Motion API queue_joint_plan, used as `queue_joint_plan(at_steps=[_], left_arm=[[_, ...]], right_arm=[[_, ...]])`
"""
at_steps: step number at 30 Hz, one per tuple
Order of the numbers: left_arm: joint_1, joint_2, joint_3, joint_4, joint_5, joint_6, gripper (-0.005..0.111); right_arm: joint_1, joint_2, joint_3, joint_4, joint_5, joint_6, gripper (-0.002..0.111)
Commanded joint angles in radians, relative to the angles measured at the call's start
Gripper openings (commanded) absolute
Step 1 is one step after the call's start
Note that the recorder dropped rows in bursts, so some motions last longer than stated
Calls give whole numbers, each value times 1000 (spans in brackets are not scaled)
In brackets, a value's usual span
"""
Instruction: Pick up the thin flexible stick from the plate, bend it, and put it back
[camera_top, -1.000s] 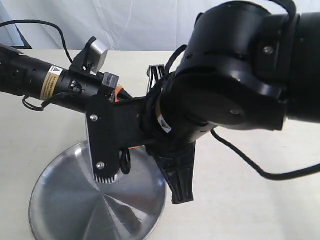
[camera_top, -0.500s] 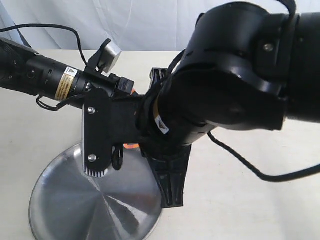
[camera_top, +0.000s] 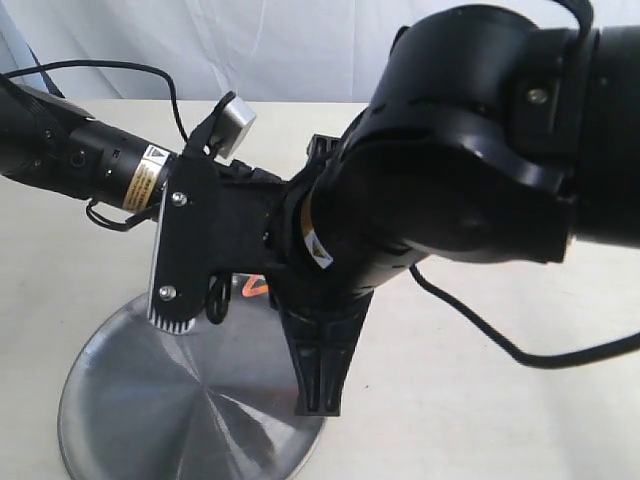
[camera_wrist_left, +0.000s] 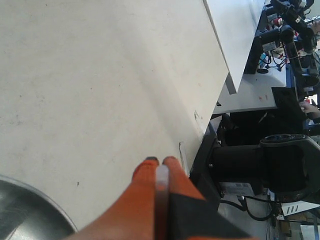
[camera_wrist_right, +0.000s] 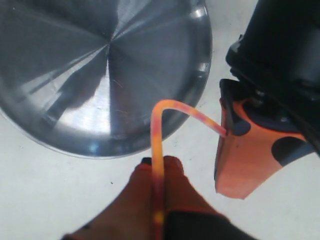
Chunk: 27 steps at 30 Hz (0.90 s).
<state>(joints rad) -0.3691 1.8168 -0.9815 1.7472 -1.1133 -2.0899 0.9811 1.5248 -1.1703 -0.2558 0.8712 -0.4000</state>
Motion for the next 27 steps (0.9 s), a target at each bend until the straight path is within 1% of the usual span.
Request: queue_joint_plan(at_steps=[1, 5, 13, 27], left_arm=[[-14, 5, -6, -5, -14, 9, 0], [-21, 5, -6, -7, -16, 9, 0], [-59, 5, -6, -10, -4, 11, 0], [-59, 5, -6, -12, -4, 15, 0]], right_arm=[[-4, -7, -1, -9, -36, 33, 0], [-4, -7, -1, -9, -36, 59, 0], [-4, -7, -1, -9, -36, 105, 0], [-4, -7, -1, -5, -36, 174, 0]])
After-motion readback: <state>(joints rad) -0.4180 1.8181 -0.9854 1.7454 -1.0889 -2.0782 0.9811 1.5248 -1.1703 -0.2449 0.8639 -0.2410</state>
